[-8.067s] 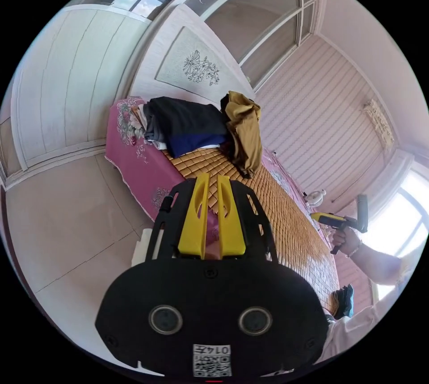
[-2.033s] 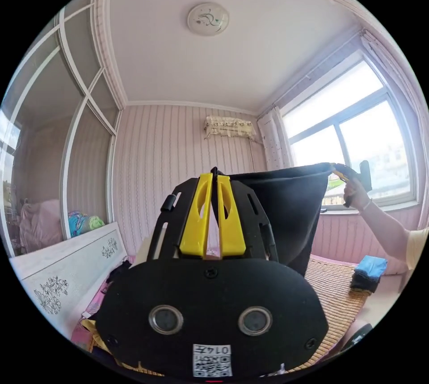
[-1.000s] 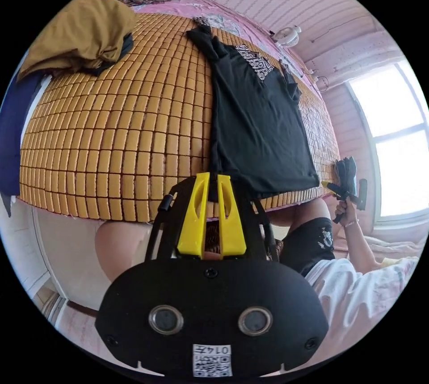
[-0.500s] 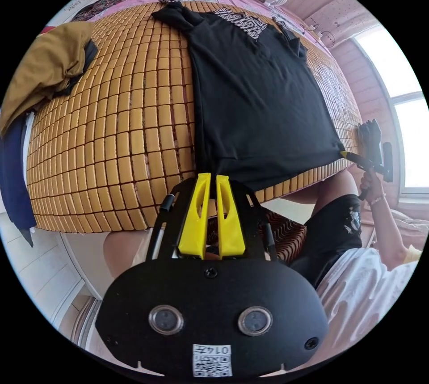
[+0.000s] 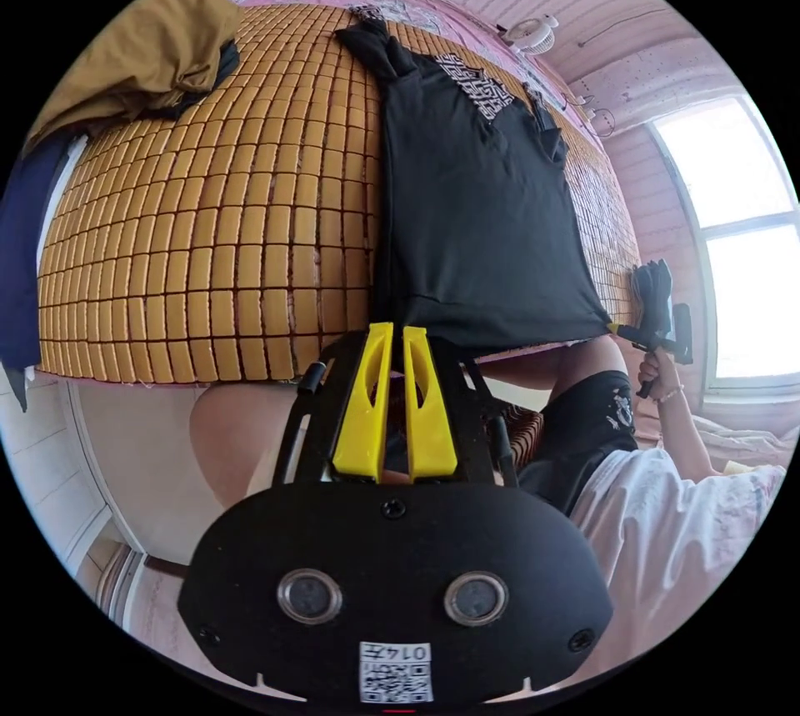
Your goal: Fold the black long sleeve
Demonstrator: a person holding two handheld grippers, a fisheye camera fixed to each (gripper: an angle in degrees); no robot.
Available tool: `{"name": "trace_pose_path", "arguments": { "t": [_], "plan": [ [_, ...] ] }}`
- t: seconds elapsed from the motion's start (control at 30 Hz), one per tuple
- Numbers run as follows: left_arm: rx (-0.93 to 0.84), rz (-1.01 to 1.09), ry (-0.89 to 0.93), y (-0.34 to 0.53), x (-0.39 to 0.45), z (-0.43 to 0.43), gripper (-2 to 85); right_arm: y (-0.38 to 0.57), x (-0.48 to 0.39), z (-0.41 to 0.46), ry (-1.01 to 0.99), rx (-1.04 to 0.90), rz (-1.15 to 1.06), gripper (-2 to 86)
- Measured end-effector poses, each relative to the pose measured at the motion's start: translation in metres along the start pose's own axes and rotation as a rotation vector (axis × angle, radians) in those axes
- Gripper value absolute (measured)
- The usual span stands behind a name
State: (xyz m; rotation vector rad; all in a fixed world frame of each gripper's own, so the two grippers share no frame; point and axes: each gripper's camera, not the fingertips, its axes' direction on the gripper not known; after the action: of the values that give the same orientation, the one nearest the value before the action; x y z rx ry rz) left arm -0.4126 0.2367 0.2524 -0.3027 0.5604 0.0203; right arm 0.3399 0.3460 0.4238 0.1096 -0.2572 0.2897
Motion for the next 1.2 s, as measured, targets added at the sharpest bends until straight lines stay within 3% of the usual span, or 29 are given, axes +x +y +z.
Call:
{"name": "trace_pose_path", "arguments": {
  "t": [0.17,0.3,0.43,0.77,1.2],
  "plan": [
    [-0.007,-0.027,0.031,0.002,-0.010,0.001,1.7,0.004,-0.013,-0.005,0.048,-0.030,-0.048,0.4],
    [0.055,-0.155,0.191,0.005,-0.027,0.003,3.7,0.017,-0.017,-0.011,0.023,-0.013,-0.051,0.4],
    [0.113,-0.183,0.167,0.013,-0.037,-0.006,4.3,0.038,-0.011,-0.024,0.049,0.041,0.006,0.5],
    [0.159,0.030,0.077,-0.011,0.001,0.002,4.1,0.050,-0.004,-0.036,0.132,0.115,0.023,0.6],
    [0.095,0.274,0.258,-0.171,0.103,0.088,3.9,-0.084,-0.041,-0.036,0.223,0.173,-0.148,0.3]
  ]
}}
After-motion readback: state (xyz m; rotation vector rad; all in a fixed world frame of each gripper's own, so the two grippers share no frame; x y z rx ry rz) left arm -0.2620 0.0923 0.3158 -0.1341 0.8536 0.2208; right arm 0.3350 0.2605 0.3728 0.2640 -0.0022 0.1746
